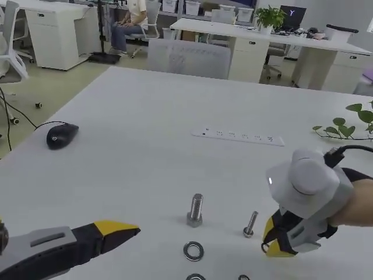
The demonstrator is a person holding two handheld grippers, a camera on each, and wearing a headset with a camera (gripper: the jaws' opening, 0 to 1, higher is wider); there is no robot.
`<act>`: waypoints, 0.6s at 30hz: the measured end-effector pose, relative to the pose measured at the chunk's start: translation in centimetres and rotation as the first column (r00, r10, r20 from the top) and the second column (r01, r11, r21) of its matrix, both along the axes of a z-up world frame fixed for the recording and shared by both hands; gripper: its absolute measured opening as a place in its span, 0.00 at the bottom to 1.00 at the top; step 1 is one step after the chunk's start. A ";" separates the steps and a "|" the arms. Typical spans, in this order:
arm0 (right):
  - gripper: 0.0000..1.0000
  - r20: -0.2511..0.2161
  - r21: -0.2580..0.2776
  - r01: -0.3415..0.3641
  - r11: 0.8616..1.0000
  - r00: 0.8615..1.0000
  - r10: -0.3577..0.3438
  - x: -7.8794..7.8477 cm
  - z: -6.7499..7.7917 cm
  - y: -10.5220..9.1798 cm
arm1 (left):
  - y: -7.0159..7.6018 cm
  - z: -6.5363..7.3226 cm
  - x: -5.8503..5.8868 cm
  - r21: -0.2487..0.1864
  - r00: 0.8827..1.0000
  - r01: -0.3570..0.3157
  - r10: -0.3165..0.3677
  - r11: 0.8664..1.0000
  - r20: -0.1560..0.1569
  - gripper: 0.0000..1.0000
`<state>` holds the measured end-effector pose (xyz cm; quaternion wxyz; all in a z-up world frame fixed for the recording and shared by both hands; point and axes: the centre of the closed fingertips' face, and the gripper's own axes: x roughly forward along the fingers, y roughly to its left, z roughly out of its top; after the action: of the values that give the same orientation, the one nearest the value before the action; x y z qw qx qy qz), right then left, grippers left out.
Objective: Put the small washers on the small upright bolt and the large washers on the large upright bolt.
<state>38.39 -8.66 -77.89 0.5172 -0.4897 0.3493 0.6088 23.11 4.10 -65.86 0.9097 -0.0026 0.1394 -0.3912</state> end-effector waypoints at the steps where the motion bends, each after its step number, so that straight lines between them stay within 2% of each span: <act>1: 0.12 0.009 0.000 0.000 1.000 1.000 0.000 0.3 0.3 0.0 | 0.0 0.0 0.0 0.000 1.000 0.001 -0.001 1.000 0.001 0.58; 9: 0.12 0.068 0.023 0.024 0.999 0.997 -0.025 2.8 2.6 0.5 | 0.0 0.1 0.1 -0.002 1.000 0.002 -0.002 1.000 0.003 0.58; 12: 0.12 0.092 0.020 0.021 1.000 0.995 -0.023 3.6 3.0 0.9 | -0.1 0.2 0.2 -0.004 1.000 0.003 -0.003 1.000 0.004 0.58; 18: 0.12 0.093 0.019 0.007 1.000 0.996 -0.009 4.1 2.9 1.8 | 0.0 0.3 0.5 -0.003 1.000 0.002 -0.002 1.000 0.005 0.58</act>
<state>42.52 -6.88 -75.01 0.5400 -0.5112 0.3211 0.5864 23.61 4.13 -65.56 0.9095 -0.0026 0.1366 -0.3925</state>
